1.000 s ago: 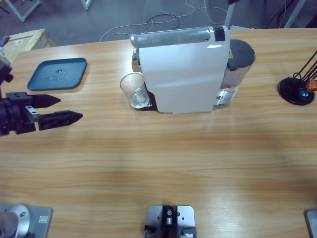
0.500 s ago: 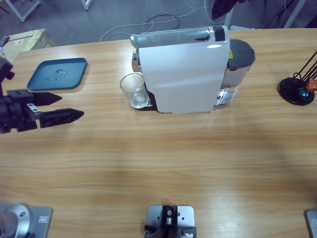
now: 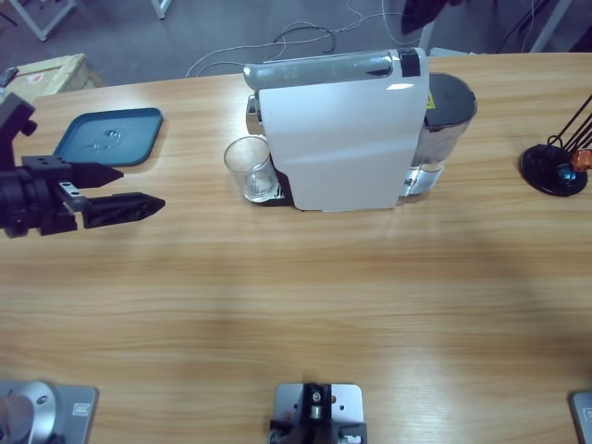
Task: Pour coffee
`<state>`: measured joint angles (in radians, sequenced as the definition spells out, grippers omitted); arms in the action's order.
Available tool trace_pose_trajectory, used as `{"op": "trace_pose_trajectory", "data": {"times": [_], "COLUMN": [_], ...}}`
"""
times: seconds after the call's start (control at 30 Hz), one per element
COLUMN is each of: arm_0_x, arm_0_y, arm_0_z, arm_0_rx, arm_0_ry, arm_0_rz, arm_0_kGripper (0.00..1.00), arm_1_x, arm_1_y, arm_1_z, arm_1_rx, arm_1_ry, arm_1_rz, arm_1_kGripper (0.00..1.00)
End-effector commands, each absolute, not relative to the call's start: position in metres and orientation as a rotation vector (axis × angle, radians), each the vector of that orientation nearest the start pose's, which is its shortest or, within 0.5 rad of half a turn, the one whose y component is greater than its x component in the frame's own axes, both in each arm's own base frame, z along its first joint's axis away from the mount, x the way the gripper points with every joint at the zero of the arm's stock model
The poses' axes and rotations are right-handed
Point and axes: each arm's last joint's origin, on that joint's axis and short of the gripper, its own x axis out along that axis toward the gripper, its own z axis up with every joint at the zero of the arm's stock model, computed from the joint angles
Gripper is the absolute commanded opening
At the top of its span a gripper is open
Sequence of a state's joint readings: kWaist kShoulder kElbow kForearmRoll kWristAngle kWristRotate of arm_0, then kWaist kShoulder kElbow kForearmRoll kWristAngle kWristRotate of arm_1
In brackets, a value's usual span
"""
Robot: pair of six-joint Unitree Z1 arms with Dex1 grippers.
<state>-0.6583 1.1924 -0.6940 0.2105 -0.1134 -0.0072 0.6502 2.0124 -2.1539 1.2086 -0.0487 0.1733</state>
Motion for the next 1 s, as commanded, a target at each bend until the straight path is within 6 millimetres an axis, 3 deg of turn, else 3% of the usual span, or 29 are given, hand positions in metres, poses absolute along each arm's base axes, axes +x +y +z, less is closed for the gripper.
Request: {"op": "trace_pose_trajectory", "data": {"times": [0.03, 0.83, 0.9, 0.97, 1.0], "arm_0_x": [0.145, 0.143, 0.143, 0.142, 0.142], "arm_0_y": [-0.121, -0.120, -0.119, -0.119, -0.119], "arm_0_z": [0.289, 0.288, 0.287, 0.288, 0.288], "arm_0_rx": [0.200, 0.198, 0.198, 0.197, 0.197], "arm_0_ry": [0.737, 0.741, 0.740, 0.737, 0.734], "arm_0_rz": [-0.741, -0.741, -0.740, -0.740, -0.740], "arm_0_kGripper": [0.991, 0.991, 0.991, 0.991, 0.991], "arm_1_x": [0.348, 0.352, 0.347, 0.332, 0.321], "arm_1_y": [0.255, 0.253, 0.249, 0.240, 0.238], "arm_1_z": [0.362, 0.348, 0.359, 0.399, 0.421], "arm_1_rx": [-0.257, -0.269, -0.261, -0.221, -0.216], "arm_1_ry": [1.161, 1.185, 1.150, 1.027, 0.966], "arm_1_rz": [0.405, 0.386, 0.384, 0.419, 0.447], "arm_1_kGripper": [0.000, 0.000, 0.000, 0.000, 0.389]}}
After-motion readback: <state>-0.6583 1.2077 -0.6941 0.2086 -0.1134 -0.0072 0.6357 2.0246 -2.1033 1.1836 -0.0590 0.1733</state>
